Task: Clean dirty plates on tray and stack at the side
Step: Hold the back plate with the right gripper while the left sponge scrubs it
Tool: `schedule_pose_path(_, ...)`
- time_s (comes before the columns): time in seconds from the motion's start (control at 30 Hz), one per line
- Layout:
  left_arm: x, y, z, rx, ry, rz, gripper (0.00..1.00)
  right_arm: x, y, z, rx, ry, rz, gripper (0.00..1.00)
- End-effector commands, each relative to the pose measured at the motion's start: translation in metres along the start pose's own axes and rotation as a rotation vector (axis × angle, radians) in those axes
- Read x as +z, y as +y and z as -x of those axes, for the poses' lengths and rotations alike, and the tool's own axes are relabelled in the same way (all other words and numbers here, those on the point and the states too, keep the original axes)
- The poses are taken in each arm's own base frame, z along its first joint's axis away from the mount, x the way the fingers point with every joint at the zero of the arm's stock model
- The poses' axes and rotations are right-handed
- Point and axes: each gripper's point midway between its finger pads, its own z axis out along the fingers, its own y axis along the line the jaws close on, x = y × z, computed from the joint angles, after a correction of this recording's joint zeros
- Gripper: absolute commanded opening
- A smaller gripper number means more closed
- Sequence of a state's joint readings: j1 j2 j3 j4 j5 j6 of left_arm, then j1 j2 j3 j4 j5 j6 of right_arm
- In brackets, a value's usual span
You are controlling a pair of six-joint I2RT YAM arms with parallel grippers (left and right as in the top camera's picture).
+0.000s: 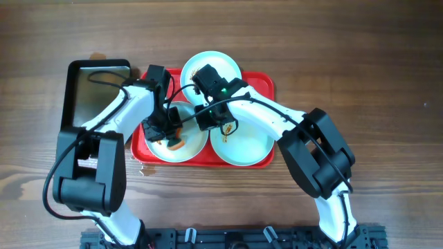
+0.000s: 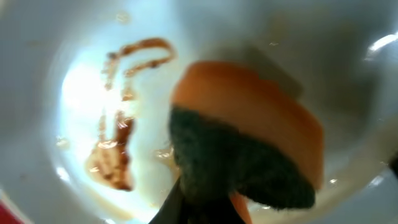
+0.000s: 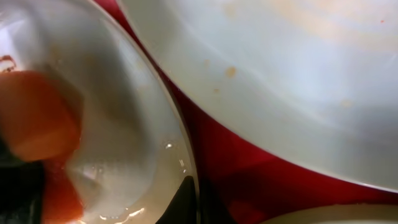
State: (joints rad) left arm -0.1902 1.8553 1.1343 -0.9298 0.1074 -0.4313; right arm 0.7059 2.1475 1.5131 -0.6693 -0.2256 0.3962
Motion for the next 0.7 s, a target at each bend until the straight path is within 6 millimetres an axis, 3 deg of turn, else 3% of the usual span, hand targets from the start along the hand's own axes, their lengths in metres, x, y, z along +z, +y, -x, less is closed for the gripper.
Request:
schedule_pose_path(0.0, 0.006, 0.047, 0.012, 0.003, -0.062, 0.266, 0.04, 0.014, -0.007, -0.016, 0.008, 0.06, -0.012, 0.04)
schedule_pose_path(0.17, -0.009, 0.081, 0.024, -0.101, -0.171, 0.463, 0.04, 0.014, -0.008, -0.016, 0.009, 0.06, -0.013, 0.04)
schedule_pose_path(0.33, -0.022, 0.078, 0.034, -0.121, -0.225, 0.454, 0.04, 0.014, -0.007, -0.016, 0.009, 0.06, -0.012, 0.04)
schedule_pose_path(0.53, -0.052, 0.029, 0.045, -0.134, -0.293, 0.168, 0.04, 0.014, -0.007, -0.015, 0.009, 0.055, -0.01, 0.04)
schedule_pose_path(0.67, -0.051, -0.007, 0.052, -0.097, -0.285, -0.026, 0.04, 0.014, -0.006, -0.013, 0.007, 0.049, -0.007, 0.04)
